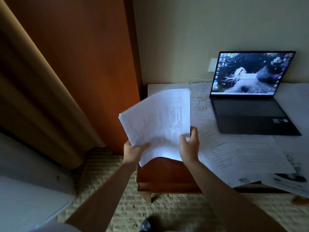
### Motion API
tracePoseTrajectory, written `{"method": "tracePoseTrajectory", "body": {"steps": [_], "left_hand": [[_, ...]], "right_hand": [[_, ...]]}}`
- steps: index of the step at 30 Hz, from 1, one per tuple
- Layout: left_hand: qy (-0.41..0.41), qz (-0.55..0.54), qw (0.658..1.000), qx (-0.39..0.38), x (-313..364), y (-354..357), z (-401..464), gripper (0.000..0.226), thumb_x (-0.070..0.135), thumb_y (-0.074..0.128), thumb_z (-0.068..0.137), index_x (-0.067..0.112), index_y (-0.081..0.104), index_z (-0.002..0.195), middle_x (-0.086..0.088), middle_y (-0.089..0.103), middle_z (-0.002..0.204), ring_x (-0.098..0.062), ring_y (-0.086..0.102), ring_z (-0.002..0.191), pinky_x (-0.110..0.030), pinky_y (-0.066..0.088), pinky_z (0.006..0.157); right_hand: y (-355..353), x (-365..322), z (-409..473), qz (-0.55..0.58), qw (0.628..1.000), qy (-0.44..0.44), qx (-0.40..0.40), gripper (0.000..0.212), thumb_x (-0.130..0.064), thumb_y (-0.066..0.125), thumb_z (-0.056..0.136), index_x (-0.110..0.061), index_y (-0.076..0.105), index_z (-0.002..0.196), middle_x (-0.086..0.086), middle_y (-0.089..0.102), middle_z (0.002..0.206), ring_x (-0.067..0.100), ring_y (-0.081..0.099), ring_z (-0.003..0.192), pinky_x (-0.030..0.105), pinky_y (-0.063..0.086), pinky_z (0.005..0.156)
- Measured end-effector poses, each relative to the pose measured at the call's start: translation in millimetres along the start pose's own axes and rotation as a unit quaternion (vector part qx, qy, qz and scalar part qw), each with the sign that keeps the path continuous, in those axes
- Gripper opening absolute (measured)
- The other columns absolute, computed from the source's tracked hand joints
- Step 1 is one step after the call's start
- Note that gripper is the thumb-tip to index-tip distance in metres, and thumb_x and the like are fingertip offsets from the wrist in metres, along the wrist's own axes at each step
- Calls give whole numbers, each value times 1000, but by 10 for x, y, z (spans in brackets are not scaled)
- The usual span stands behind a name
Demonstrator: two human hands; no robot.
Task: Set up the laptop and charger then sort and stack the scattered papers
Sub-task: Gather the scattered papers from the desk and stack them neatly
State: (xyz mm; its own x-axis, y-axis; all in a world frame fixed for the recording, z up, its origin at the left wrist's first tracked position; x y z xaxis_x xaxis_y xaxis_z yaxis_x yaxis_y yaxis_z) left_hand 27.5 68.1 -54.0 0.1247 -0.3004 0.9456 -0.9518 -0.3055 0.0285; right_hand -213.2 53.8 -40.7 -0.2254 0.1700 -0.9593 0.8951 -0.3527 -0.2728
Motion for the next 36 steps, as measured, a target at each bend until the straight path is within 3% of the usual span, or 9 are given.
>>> {"method": "tracePoseTrajectory", "body": {"steps": [4, 8, 11, 17, 21, 24, 29, 32, 36], "left_hand": [[-54, 23, 998, 24, -184, -21, 72, 28, 12, 79, 76, 16, 59, 95, 2, 63, 92, -22, 63, 91, -32, 52, 69], [-50, 36, 997, 53, -205, -100, 213, 38, 21, 82, 74, 16, 60, 104, 2, 65, 94, -13, 64, 81, -21, 51, 51], [-94, 112, 988, 48, -565, -174, 276, 43, 19, 82, 73, 7, 60, 108, -7, 66, 100, -22, 65, 84, -32, 56, 62], [-67, 248, 965, 52, -899, -234, 325, 30, 5, 49, 88, 6, 61, 116, -9, 64, 98, -26, 59, 86, -35, 51, 74], [-38, 237, 970, 41, -914, -216, 479, 41, 0, 44, 90, 16, 61, 123, -6, 64, 101, -24, 61, 90, -30, 50, 70], [-50, 200, 978, 41, -950, -230, 543, 47, -4, 44, 88, 26, 65, 117, 5, 67, 87, -20, 60, 73, -31, 46, 60], [-101, 146, 984, 18, -1094, -205, 577, 58, -7, 36, 87, 38, 69, 102, 16, 65, 71, -20, 56, 67, -34, 44, 62], [-113, 135, 984, -15, -1160, -152, 594, 58, -4, 34, 86, 33, 68, 114, 11, 71, 84, -23, 56, 71, -34, 43, 61], [-118, 145, 982, -13, -1138, -155, 638, 54, 0, 35, 92, 27, 54, 135, 5, 66, 118, -8, 53, 61, -22, 44, 50]], "right_hand": [[178, 184, -76, -57, 996, 32, -58, 41, -5, 48, 92, -14, 44, 131, 0, 58, 114, 18, 58, 94, 24, 42, 72], [148, 273, -12, -98, 994, 33, -29, 50, -5, 48, 92, -13, 35, 140, 10, 59, 121, 26, 62, 90, 39, 54, 72], [253, 500, -68, -150, 986, 38, -68, 59, 0, 45, 88, -18, 32, 143, 8, 54, 133, 27, 61, 105, 44, 55, 83], [238, 980, -211, -192, 976, 90, -49, 57, 6, 35, 84, -16, 43, 136, 4, 57, 128, 26, 56, 116, 44, 48, 98], [219, 1116, -90, -226, 970, 79, -32, 52, -2, 38, 89, -11, 41, 140, 13, 55, 127, 28, 54, 118, 39, 46, 101], [184, 1155, 9, -244, 966, 81, -23, 50, -2, 44, 93, -4, 36, 143, 18, 51, 129, 30, 48, 123, 30, 38, 99], [144, 1108, 24, -236, 970, 62, -10, 50, -5, 46, 93, -6, 38, 142, 15, 50, 135, 28, 47, 126, 35, 38, 103], [137, 1143, 66, -242, 969, 48, -6, 47, -5, 46, 89, -9, 46, 136, 12, 58, 124, 27, 55, 116, 40, 46, 99], [129, 1155, 82, -245, 968, 46, -2, 45, -4, 45, 89, -10, 49, 133, 11, 60, 117, 27, 57, 111, 38, 48, 96]]}}
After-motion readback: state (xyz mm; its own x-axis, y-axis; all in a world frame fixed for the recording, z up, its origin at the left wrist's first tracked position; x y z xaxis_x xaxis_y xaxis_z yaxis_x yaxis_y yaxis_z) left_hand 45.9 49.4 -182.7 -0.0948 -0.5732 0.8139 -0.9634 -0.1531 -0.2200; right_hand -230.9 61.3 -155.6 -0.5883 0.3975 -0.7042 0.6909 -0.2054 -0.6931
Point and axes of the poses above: each hand's wrist, its own z-axis towards the middle knuckle, its own y-axis out of the palm, x = y × z, the point moved 10 cm from there along z, towards the middle knuckle
